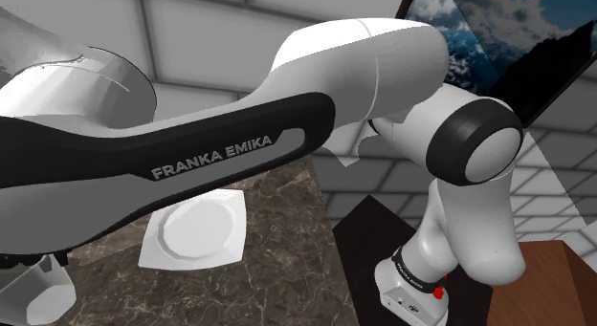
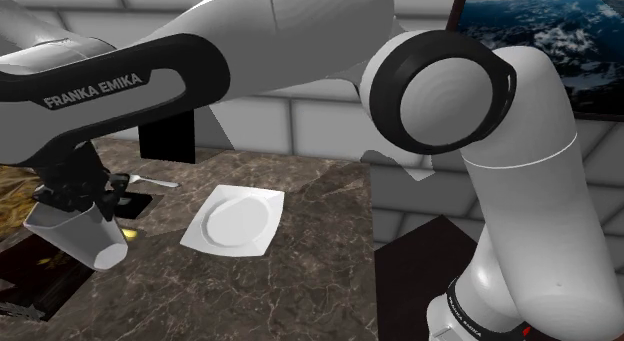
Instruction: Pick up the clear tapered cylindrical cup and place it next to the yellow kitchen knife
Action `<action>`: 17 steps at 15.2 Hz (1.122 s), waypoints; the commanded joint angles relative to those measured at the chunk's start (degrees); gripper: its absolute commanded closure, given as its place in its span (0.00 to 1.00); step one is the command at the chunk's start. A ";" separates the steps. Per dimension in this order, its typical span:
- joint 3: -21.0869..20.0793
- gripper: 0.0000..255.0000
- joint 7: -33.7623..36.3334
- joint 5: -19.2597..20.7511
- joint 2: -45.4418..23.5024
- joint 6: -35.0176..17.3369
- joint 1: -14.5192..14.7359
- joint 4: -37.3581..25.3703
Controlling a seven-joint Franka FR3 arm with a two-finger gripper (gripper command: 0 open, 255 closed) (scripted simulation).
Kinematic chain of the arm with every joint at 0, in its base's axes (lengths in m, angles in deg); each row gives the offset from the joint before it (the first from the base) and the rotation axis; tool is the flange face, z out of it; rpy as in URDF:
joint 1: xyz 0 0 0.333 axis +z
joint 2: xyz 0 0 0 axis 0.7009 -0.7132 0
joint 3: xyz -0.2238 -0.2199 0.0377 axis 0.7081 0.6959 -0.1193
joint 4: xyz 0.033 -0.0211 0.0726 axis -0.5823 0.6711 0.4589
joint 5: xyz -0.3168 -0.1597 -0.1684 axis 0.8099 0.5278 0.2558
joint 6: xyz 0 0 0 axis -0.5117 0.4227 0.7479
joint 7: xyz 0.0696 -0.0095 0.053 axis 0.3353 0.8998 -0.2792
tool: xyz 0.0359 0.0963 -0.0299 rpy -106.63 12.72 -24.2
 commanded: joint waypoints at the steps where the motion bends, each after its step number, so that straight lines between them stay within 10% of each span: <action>1: 0.07 1.00 0.16 0.13 -0.19 -1.51 -0.10 1.27; 17: 0.51 1.00 0.83 0.83 -1.41 -7.75 -0.48 6.43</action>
